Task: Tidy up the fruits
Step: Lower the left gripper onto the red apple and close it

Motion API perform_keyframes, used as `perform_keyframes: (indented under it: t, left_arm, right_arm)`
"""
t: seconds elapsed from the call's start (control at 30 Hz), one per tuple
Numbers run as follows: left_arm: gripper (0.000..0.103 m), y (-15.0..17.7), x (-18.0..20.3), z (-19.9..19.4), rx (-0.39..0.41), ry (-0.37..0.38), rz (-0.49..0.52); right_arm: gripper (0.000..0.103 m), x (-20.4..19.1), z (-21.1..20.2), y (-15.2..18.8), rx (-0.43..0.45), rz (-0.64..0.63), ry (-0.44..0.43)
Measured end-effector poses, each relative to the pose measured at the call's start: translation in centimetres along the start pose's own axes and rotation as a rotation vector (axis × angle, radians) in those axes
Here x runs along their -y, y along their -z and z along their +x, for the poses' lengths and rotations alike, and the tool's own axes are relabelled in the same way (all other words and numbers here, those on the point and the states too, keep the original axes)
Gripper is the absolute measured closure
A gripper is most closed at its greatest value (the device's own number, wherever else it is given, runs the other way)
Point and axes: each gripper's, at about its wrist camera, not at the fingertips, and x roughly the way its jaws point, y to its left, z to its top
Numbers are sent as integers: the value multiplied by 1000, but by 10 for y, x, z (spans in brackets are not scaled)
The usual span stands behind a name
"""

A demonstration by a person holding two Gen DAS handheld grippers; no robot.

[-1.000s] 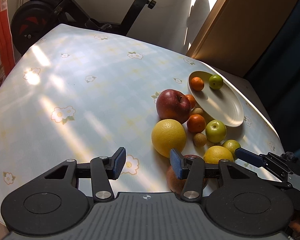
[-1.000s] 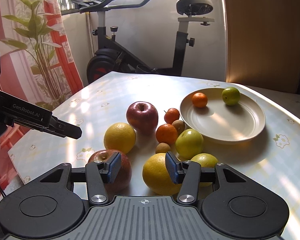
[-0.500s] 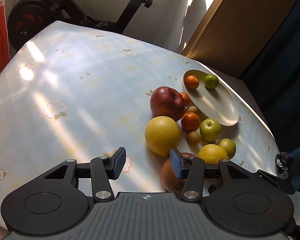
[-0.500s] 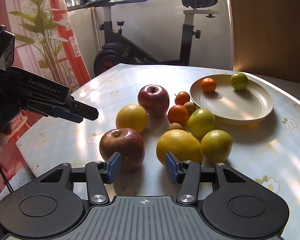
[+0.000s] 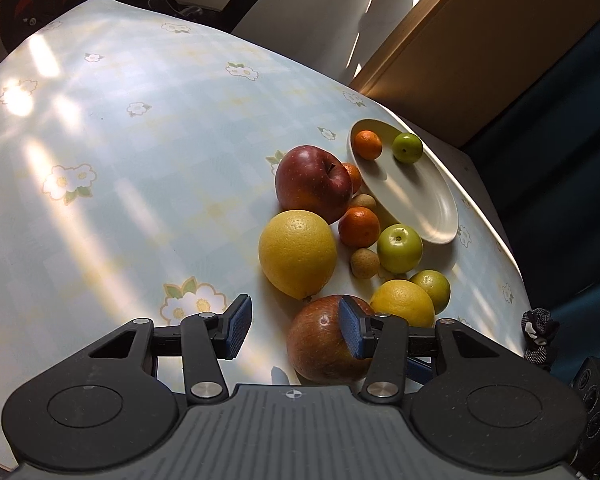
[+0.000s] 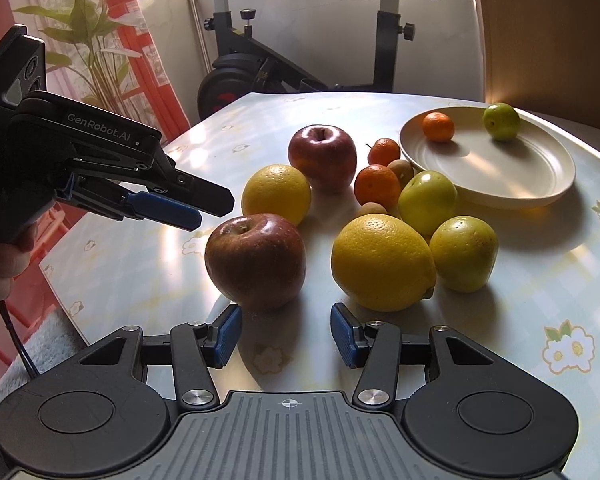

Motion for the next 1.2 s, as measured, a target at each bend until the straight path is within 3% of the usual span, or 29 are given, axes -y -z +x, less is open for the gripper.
perform_keyframes:
  t: [0.77, 1.2]
  left_arm:
    - [54, 7, -2, 21, -72, 147, -50]
    - [54, 7, -3, 21, -61, 156, -45]
  right_arm:
    - [57, -6, 17, -3, -20, -19, -22]
    - [45, -13, 33, -10, -1, -74, -19]
